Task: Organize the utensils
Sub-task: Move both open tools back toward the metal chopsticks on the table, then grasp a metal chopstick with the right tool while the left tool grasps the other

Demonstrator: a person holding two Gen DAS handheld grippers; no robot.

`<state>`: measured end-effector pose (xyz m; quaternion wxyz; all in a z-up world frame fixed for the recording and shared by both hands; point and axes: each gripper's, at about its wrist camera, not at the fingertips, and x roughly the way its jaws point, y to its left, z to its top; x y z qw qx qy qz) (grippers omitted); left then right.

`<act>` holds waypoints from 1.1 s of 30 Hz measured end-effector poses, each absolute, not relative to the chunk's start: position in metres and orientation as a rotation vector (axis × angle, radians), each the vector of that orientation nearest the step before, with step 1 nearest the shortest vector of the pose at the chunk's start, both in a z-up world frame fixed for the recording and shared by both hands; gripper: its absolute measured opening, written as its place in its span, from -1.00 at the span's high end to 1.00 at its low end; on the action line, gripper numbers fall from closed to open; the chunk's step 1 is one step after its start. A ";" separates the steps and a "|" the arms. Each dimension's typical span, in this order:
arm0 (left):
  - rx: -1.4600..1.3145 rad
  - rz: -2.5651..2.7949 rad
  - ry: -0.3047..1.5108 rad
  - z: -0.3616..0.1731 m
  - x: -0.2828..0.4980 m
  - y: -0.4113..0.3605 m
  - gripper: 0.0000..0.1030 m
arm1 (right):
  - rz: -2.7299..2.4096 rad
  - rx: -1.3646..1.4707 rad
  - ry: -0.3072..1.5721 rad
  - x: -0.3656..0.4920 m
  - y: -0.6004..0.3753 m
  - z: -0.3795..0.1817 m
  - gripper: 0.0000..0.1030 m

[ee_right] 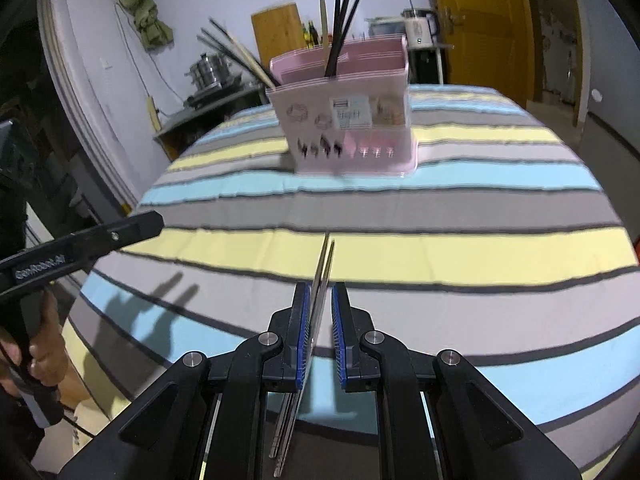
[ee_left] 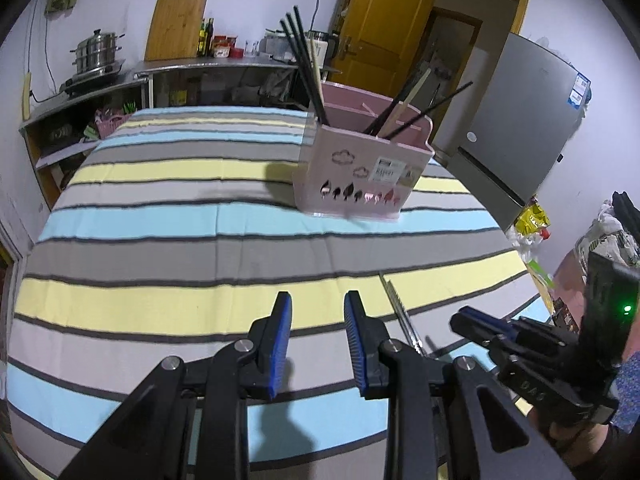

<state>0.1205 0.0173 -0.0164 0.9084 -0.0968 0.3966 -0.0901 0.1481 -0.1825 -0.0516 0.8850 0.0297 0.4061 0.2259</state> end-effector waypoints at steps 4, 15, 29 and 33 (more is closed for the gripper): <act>-0.208 -0.184 0.836 -0.024 0.121 0.019 0.45 | 0.467 0.059 0.885 0.151 -0.178 -0.065 0.78; -0.222 -0.187 0.858 -0.032 0.125 0.020 0.45 | 0.458 0.043 0.924 0.157 -0.173 -0.077 0.78; -0.232 -0.271 0.930 -0.045 0.144 -0.017 0.45 | 0.395 0.035 0.932 0.160 -0.193 -0.077 0.86; -0.238 -0.294 0.967 -0.054 0.158 -0.036 0.45 | 0.368 0.051 0.927 0.161 -0.208 -0.076 0.88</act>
